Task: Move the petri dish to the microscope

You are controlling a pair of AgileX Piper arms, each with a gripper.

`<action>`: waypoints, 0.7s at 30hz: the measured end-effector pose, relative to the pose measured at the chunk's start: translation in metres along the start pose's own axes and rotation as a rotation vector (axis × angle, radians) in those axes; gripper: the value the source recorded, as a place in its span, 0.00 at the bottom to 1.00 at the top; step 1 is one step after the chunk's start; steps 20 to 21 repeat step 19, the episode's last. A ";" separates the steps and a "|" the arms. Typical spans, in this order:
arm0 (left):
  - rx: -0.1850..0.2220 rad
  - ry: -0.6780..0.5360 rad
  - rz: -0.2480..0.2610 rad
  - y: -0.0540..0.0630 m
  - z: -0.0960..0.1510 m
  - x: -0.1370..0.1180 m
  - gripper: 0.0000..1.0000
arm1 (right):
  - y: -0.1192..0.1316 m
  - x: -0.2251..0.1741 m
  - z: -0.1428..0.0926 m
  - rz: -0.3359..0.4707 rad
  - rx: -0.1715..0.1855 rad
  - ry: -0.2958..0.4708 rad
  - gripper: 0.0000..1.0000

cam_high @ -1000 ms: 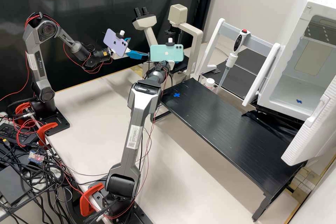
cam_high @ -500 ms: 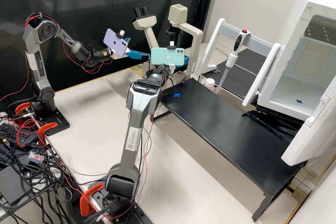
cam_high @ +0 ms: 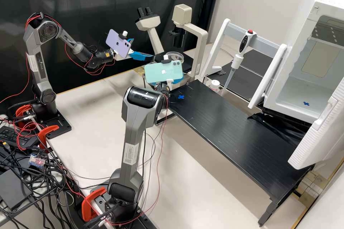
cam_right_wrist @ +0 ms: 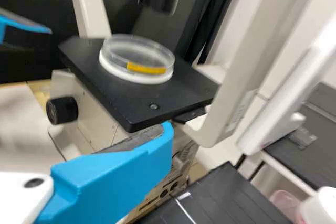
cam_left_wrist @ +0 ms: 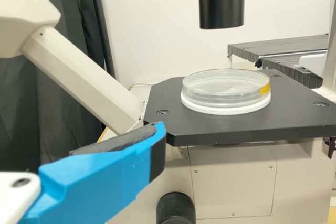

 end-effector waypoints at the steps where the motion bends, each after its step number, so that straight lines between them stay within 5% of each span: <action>1: 0.000 0.000 0.000 0.000 0.000 0.000 1.00 | 0.001 -0.009 0.003 0.017 0.001 0.006 1.00; 13: 0.000 0.000 0.000 0.000 0.000 0.000 1.00 | 0.006 -0.081 0.041 0.315 0.066 -0.018 1.00; 21: 0.000 0.000 0.000 0.000 0.000 0.000 1.00 | 0.004 -0.102 0.064 0.358 0.117 -0.093 1.00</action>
